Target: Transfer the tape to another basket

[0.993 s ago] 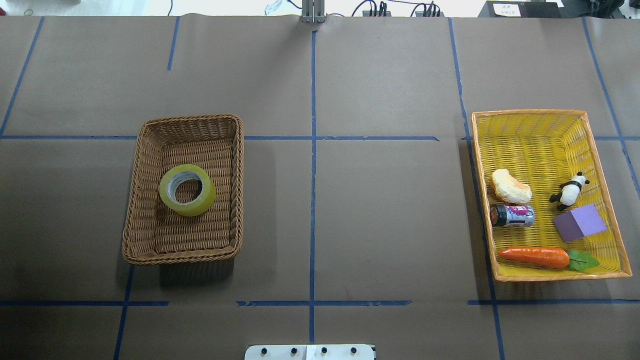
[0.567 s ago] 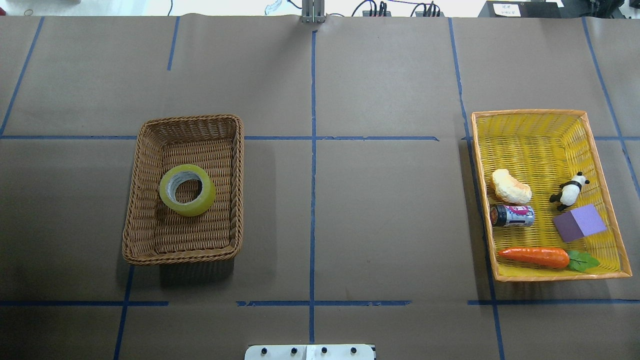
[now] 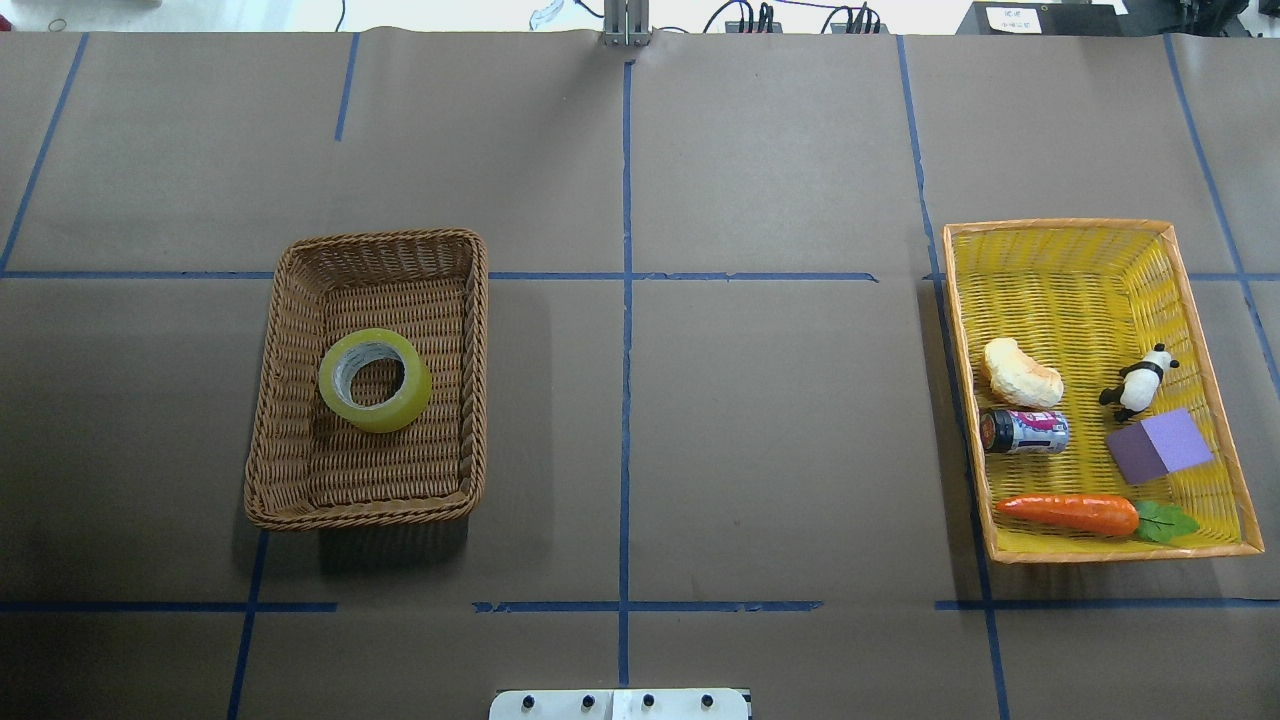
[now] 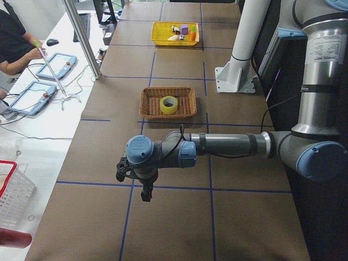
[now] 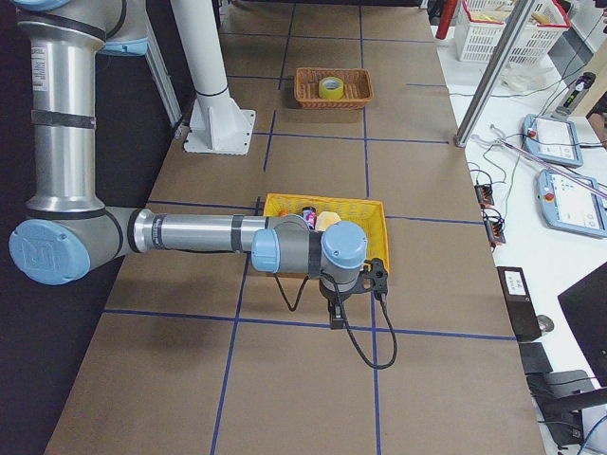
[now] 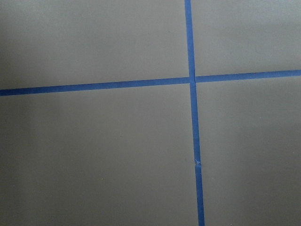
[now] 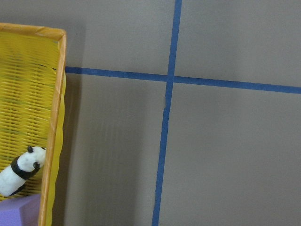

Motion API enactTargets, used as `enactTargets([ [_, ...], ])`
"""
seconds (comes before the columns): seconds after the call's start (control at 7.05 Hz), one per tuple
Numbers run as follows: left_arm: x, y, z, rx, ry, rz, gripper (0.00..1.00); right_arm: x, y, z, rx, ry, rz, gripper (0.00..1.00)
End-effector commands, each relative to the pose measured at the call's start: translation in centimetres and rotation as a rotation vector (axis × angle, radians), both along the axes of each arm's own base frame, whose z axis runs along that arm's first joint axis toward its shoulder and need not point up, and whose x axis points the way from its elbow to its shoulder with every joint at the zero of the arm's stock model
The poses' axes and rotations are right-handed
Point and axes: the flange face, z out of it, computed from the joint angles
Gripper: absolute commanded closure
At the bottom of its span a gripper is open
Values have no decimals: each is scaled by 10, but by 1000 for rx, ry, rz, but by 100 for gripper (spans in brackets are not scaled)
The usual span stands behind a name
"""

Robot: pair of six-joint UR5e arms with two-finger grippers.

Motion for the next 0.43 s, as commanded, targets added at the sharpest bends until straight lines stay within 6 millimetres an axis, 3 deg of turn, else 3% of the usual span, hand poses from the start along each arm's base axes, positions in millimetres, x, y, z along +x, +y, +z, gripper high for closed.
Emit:
enactTargets([
  [0.0,0,0,0,-1,0,0,0,0,0,0,0,0,0,0],
  [0.28,0,-2,1,0,-14,2,0,0,0,1,-3,0,0,0],
])
